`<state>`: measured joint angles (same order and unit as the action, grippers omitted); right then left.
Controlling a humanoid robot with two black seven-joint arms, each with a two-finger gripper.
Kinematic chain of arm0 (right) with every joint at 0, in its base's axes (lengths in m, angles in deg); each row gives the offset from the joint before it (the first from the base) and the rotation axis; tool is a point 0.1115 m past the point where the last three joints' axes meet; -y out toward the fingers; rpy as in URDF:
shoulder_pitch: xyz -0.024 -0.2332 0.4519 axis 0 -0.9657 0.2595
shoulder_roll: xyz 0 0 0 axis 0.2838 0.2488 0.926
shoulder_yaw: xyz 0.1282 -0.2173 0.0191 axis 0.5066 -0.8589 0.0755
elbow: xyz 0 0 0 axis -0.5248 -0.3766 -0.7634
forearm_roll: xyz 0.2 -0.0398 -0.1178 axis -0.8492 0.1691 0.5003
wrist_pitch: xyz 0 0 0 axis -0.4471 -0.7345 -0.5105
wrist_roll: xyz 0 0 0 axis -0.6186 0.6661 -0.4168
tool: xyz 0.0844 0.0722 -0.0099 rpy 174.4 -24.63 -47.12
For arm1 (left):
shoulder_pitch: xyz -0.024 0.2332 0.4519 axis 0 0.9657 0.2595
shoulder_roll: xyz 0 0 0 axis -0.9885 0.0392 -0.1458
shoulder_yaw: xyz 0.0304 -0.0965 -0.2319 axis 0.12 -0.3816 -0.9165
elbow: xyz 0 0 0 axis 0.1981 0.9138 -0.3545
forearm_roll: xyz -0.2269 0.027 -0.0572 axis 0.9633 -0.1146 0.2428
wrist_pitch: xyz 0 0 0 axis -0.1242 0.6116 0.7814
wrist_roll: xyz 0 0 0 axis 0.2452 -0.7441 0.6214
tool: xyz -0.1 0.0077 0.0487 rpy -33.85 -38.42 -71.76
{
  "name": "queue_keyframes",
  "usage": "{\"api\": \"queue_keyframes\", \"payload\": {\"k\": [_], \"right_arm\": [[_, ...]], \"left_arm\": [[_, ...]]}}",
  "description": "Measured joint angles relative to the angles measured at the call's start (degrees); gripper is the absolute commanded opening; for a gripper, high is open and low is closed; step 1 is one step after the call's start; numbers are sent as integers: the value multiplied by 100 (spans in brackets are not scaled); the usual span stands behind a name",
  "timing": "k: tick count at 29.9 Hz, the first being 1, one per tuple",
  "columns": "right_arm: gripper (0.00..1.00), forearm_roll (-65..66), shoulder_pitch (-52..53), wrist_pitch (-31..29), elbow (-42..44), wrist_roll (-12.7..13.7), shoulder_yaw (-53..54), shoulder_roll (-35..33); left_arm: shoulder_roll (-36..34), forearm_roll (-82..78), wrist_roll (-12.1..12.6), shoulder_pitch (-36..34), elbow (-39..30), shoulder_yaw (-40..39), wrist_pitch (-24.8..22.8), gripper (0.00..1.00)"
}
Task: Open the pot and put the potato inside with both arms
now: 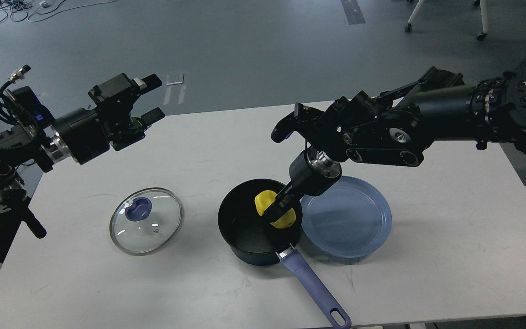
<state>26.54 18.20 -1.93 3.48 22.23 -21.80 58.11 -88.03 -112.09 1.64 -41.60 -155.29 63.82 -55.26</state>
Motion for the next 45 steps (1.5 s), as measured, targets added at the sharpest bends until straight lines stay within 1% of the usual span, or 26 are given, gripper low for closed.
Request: {"api": "queue_keyframes", "payload": {"k": [1, 2, 3, 9, 12, 21, 24, 30, 32, 36, 38, 41, 45], "right_arm": [[61, -24, 0, 4, 1, 0, 0, 0], [65, -41, 0, 7, 3, 0, 0, 0], [71, -49, 0, 13, 3, 0, -1, 0], [85, -60, 0, 29, 27, 0, -4, 0], [85, -65, 0, 29, 55, 0, -6, 0], [92, -126, 126, 16, 83, -1, 93, -52], [93, -209, 200, 12, 67, -2, 286, -538], [96, -610, -70, -1, 1, -1, 945, -1831], [96, -1052, -377, -26, -8, 0, 1237, -2312], [96, -1792, -1150, -39, -14, 1, 1852, -2954], [96, -2160, -1824, -44, -16, 2, 2426, -3238], [96, -2564, -2735, -58, -8, 2, 3268, -3511], [96, -3086, -3982, -63, 1, 1, 4413, -3640]], "left_arm": [[0, 0, 0, 0, 0, 0, 0, 98], [0, 0, 0, 0, 0, 0, 0, 98], [0, 0, 0, 0, 0, 0, 0, 98], [0, 0, 0, 0, 0, 0, 0, 98], [0, 0, 0, 0, 0, 1, 0, 98], [0, 8, 0, 0, 0, -4, 0, 98], [-1, 15, 0, 1, 4, -7, 0, 98], [74, 36, 0, 58, 25, -6, 9, 98], [111, 45, 0, 108, 51, -1, 15, 98], [209, 193, 0, 263, 89, 1, 37, 98], [240, 458, 1, 363, 99, 2, 43, 98], [281, 898, 1, 516, 137, 2, 48, 98], [397, 1421, 1, 788, 365, 2, 39, 98]]}}
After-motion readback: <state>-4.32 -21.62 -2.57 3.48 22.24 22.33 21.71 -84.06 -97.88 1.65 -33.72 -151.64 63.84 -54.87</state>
